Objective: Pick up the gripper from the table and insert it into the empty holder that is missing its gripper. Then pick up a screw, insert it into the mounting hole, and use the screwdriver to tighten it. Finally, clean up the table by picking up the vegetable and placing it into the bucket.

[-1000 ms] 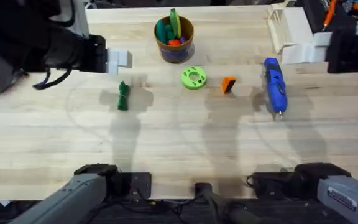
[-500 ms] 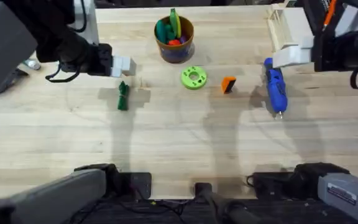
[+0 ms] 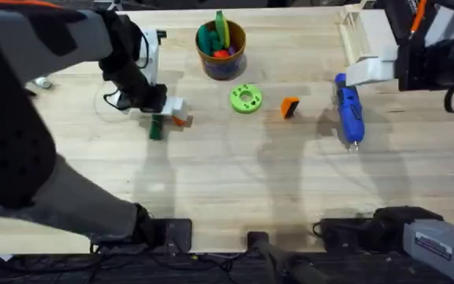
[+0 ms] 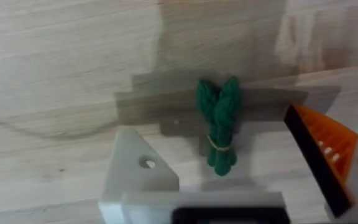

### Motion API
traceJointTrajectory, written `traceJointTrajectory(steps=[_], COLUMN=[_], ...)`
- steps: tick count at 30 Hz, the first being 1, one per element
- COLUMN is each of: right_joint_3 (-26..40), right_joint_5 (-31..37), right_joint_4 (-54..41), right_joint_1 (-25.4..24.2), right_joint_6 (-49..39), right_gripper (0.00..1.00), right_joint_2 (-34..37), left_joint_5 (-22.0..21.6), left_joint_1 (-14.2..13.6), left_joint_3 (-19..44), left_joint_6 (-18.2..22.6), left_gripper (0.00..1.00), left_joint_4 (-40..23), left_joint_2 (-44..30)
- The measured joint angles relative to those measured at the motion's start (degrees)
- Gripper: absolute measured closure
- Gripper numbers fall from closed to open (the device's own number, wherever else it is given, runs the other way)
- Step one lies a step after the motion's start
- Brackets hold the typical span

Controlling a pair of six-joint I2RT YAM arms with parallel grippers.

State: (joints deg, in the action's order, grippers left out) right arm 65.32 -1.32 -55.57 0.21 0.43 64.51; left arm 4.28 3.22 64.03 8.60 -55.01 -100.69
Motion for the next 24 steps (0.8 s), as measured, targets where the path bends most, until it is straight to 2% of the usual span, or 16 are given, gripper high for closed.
traceJointTrajectory(steps=[3,6,10,13,15,24], right_joint_3=[0.00,0.00,0.00,0.00,0.02,0.02], right_joint_5=[0.00,0.00,0.00,0.00,0.00,0.00], right_joint_4=[0.02,0.02,0.00,0.00,0.02,0.01], right_joint_1=[0.00,0.00,0.00,0.00,0.00,0.00], right_joint_6=[0.00,0.00,0.00,0.00,0.00,0.00], right_gripper=[0.009,0.009,0.009,0.009,0.009,0.009], right_joint_2=[0.00,0.00,0.00,0.00,0.00,0.00], left_joint_5=[0.56,0.48,0.85,1.35,1.55,1.53], left_joint_1=[0.13,0.05,0.02,-0.09,-0.15,-0.15], left_joint_3=[0.37,0.48,0.59,0.87,1.06,1.14], left_joint_6=[0.01,0.03,0.00,0.00,0.03,0.00], left_gripper=[0.005,0.119,0.412,0.795,0.969,0.995], left_joint_4=[0.00,0.22,0.18,0.16,0.14,0.16], left_joint_2=[-1.01,-1.00,-0.98,-0.91,-0.91,-0.91])
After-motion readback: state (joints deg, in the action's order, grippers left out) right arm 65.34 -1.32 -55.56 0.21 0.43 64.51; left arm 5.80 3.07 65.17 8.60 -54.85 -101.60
